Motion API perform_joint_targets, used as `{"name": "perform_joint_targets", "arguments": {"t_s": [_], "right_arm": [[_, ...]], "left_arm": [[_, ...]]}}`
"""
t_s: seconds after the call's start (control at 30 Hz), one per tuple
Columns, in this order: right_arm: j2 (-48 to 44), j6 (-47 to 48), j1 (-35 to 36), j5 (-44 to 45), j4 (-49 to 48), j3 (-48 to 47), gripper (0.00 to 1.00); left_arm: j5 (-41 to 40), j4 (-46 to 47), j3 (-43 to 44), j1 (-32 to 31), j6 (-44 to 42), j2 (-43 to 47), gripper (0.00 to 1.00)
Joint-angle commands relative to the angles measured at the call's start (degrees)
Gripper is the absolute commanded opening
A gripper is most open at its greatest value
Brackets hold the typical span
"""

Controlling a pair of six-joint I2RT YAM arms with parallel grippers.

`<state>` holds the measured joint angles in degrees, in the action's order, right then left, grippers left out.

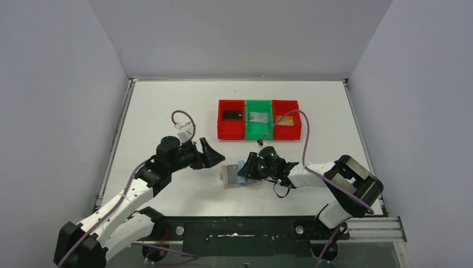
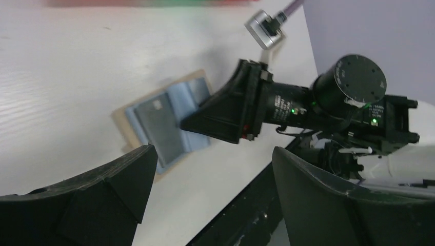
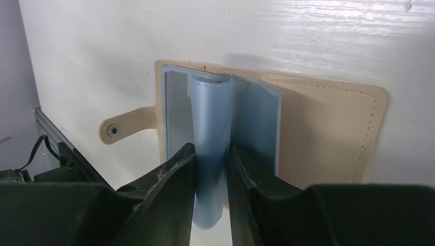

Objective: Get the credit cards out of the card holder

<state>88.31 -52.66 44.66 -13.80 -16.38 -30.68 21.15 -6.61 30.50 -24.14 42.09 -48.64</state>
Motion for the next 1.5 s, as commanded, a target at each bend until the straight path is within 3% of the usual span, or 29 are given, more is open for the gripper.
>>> {"name": "perform_joint_targets", "arguments": {"t_s": [0.0, 0.1, 0.33, 0.73, 1.2, 1.47], "right_arm": [[-1.0, -2.7, -0.8, -2.5, -8.4, 2.9, 0.29], [-1.1, -2.7, -1.3, -2.1, -9.4, 4.1, 0.29], [-0.9, -2.9, -1.9, -1.8, -12.2, 6.5, 0.30], [-0.9, -2.7, -2.3, -1.3, -13.7, 8.0, 0.31], [-0.6, -2.3, -2.9, -2.3, -15.5, 8.7, 0.34], [-1.1, -1.6, -3.7, -3.5, -15.3, 8.4, 0.38]], "left_arm": [[-9.9, 13.3, 2.5, -14.9, 5.4, -8.5, 0.83], [-16.9, 14.8, 4.6, -20.9, 8.2, -16.1, 0.83], [-26.2, 23.8, 3.0, -24.5, 16.3, -26.4, 0.76], [-30.7, 37.5, -1.2, -24.6, 24.4, -35.4, 0.66], [-25.9, 46.6, -3.5, -24.1, 27.2, -43.6, 0.65], [-18.3, 55.3, -4.4, -23.8, 27.3, -46.9, 0.54]]}}
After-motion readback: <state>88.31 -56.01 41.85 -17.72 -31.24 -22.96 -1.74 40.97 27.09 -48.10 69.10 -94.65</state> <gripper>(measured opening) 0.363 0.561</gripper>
